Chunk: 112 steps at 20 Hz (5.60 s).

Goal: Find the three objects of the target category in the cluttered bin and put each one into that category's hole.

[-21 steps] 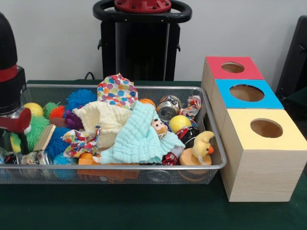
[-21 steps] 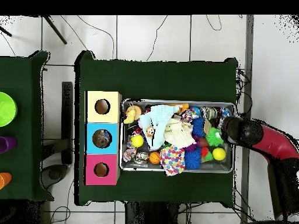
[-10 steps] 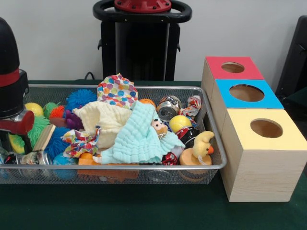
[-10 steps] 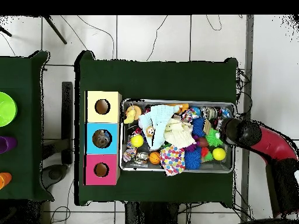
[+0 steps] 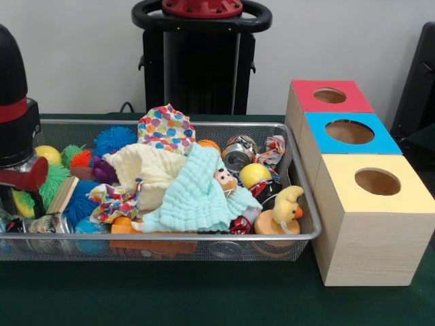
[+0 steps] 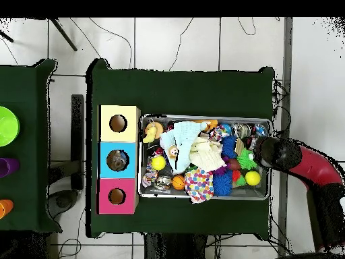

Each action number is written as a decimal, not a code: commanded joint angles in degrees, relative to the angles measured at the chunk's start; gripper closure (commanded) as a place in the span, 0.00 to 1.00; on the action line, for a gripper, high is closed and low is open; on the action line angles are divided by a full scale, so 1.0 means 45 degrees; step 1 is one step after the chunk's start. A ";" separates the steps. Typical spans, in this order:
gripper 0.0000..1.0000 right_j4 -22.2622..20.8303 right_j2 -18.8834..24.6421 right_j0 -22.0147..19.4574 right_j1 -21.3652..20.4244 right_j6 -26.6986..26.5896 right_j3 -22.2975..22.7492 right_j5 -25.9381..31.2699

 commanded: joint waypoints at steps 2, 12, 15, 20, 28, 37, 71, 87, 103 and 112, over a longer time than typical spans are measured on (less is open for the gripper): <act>0.00 -0.0303 0.1227 -0.0176 0.0076 -0.1818 -0.0108 0.0071; 0.00 -0.0437 0.1394 -0.0198 0.0009 -0.1930 -0.0155 -0.0071; 0.00 -0.0452 0.1479 -0.0201 0.0000 -0.2046 -0.0246 -0.0017; 0.00 -0.0492 0.1566 -0.0166 -0.0048 -0.2216 -0.0395 0.0126; 0.00 -0.0476 0.1641 -0.0124 -0.0046 -0.2395 -0.0594 0.0398; 0.00 -0.0676 0.1817 -0.0277 -0.0092 -0.2583 -0.0380 -0.0044; 0.00 -0.0874 0.2461 -0.0320 0.0032 -0.3013 -0.0988 0.0567; 1.00 -0.0990 0.2599 -0.0437 0.0015 -0.2945 -0.0884 0.0606; 1.00 -0.0515 0.1952 0.0179 -0.0770 -0.1746 -0.0608 0.1859; 1.00 -0.0335 0.1627 0.0436 -0.1279 -0.0957 -0.0095 0.1983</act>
